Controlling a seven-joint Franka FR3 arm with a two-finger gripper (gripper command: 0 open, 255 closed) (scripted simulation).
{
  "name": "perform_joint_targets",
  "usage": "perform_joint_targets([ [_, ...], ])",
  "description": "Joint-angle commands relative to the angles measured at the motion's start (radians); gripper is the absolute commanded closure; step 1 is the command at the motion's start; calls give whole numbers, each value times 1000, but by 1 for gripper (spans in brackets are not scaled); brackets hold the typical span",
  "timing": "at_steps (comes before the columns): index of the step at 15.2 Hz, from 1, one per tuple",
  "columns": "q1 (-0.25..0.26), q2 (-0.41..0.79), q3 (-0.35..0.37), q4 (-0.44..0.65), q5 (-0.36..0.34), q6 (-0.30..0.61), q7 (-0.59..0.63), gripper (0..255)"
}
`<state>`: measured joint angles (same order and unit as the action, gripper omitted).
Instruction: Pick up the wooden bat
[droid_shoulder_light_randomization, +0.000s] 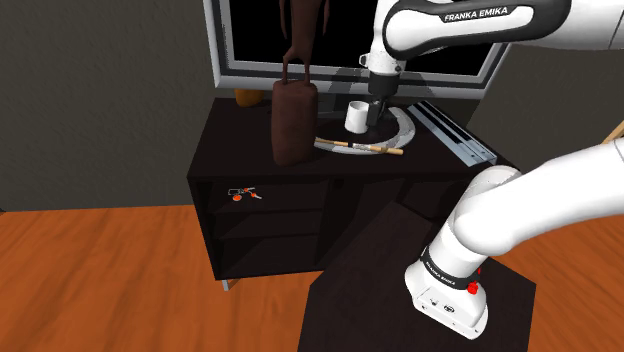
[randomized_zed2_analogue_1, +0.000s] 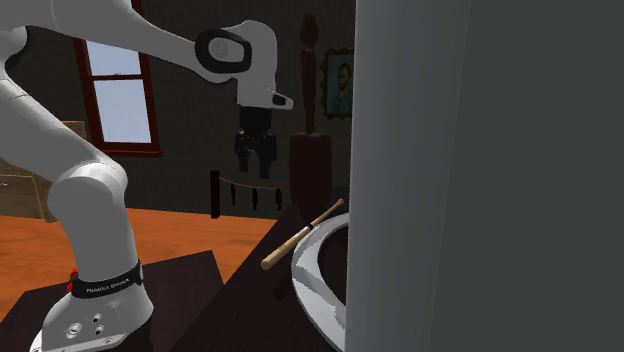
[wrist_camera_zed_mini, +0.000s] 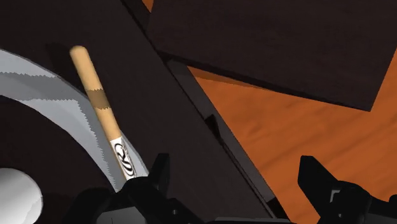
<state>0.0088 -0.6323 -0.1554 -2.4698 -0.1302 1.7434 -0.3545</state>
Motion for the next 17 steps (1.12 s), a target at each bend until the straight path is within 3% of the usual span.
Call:
perform_joint_targets([
  [1,11,70,-37,12,-9,69,-72,0],
  [7,44,287,-143,88,4,237,-300,0],
  [12,74,491,-207,193,76,344,-507,0],
  [17,74,536,-212,175,94,406,-533,0],
])
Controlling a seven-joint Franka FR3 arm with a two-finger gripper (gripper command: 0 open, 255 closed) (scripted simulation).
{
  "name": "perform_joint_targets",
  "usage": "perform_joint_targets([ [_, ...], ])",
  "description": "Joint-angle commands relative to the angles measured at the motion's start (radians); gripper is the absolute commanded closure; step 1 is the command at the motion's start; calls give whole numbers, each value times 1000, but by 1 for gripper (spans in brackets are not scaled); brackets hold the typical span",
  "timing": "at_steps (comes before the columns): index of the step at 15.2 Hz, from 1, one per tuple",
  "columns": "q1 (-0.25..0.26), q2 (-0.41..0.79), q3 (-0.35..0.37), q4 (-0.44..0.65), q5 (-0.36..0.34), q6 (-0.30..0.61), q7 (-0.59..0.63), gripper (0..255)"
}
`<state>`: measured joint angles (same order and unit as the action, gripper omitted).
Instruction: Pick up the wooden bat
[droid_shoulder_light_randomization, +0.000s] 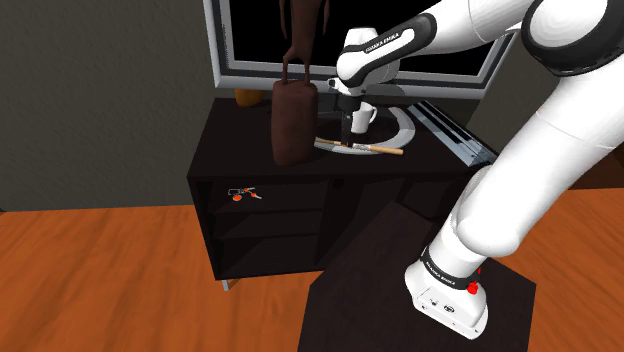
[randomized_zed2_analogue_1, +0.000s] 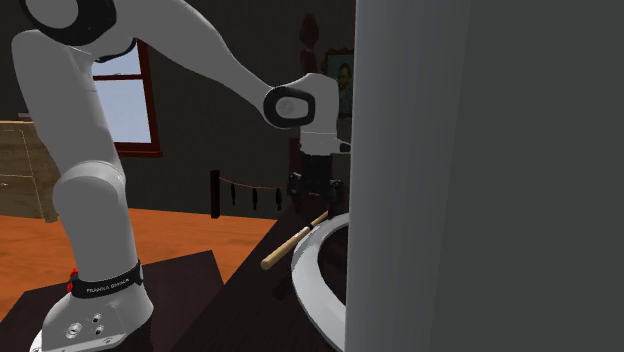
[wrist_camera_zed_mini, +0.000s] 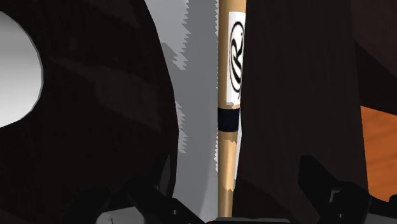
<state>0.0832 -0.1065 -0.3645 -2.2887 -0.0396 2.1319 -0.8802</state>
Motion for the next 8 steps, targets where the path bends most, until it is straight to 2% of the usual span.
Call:
perform_joint_targets([
  [1,-1,18,-3,-13,6,31,-9,0],
  [5,-1,38,-5,-30,14,67,-15,0],
  [6,-1,39,-6,-29,14,66,-17,255],
  [8,-1,39,-6,-28,15,66,-17,255],
])
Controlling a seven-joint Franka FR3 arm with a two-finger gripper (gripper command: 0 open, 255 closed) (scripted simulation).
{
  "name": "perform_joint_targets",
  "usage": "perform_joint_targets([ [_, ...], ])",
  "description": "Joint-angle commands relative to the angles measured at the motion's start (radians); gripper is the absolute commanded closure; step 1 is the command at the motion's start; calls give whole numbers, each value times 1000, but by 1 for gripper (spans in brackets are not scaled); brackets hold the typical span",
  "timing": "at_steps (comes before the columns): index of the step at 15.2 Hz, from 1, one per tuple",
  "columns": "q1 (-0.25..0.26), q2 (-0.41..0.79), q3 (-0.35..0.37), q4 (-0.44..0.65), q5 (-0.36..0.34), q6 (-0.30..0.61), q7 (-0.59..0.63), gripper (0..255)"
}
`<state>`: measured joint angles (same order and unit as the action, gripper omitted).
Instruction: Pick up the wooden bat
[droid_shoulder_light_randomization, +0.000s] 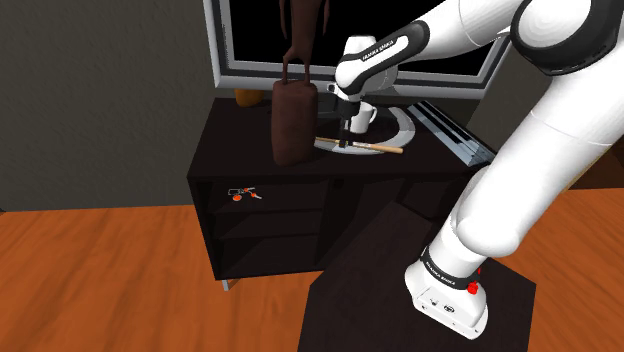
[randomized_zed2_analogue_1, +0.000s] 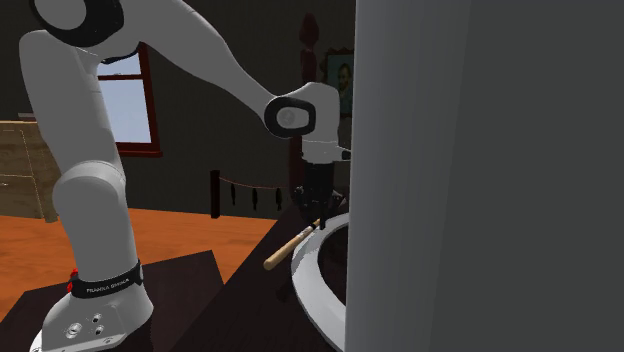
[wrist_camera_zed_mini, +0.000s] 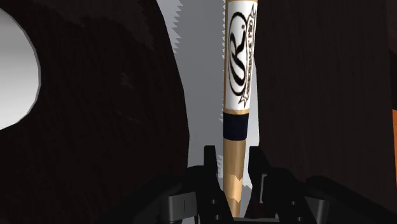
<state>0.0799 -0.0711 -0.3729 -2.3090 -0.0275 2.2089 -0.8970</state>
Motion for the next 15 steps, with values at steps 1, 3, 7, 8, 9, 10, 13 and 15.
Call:
perform_joint_targets([
  [1,2,4,3,-6,3,-13,0,255],
  [3,2,7,2,-6,4,-10,-3,255],
  [7,3,3,3,-9,2,-10,1,255],
  [8,3,-5,4,-3,-1,-24,4,255],
  [9,3,-13,5,3,-4,-38,6,255],
  [10,3,-21,5,10,-7,-52,9,255],
  [13,3,-42,8,31,-14,-93,15,255],
  [15,3,-55,9,46,-19,-121,18,255],
])
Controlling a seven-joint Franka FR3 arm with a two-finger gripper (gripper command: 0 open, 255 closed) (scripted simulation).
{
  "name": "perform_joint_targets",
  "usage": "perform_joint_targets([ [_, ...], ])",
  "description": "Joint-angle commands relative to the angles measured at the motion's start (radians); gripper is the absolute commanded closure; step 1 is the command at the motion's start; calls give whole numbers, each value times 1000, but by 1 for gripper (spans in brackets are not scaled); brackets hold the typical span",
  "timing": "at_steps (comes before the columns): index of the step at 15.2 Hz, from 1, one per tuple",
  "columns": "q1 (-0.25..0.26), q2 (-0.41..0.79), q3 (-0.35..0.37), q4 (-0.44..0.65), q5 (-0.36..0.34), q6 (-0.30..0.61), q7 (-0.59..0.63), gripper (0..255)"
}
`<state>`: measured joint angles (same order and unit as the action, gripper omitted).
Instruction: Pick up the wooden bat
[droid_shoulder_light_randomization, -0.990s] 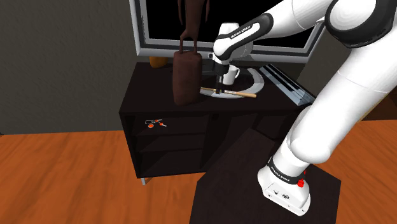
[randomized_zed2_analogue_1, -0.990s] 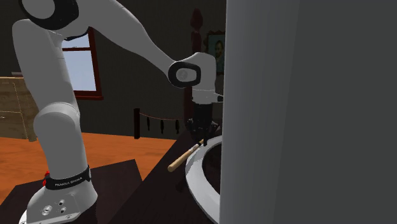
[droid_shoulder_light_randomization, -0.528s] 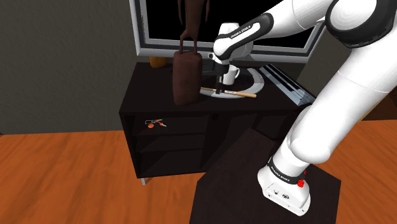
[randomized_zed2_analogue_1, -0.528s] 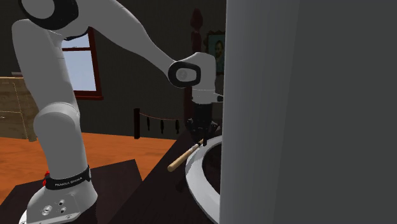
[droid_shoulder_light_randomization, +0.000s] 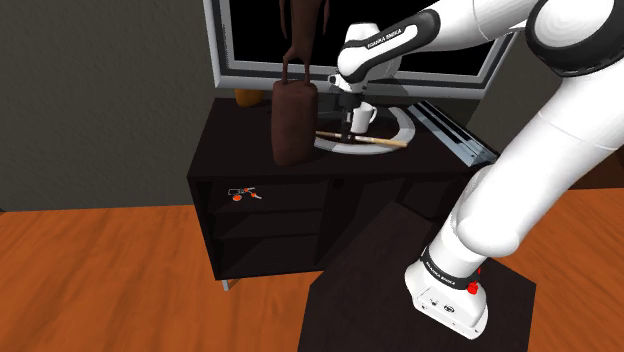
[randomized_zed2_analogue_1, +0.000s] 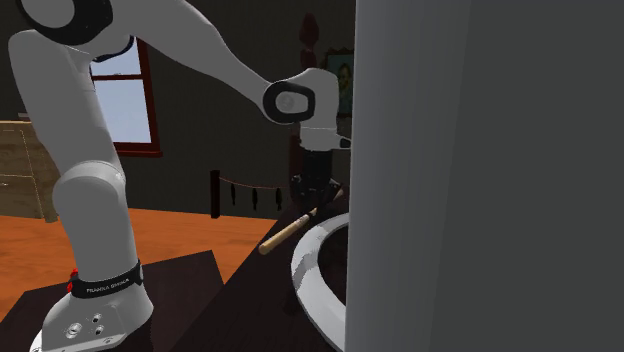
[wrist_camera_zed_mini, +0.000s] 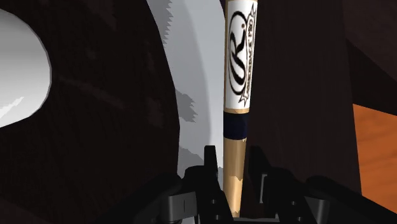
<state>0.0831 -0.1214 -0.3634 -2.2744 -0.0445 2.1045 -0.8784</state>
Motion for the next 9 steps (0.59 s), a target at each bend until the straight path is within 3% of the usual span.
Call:
perform_joint_targets([
  [1,-1,-11,1,19,-4,-30,2,255],
  [9,0,-44,7,73,-13,-114,10,255],
])
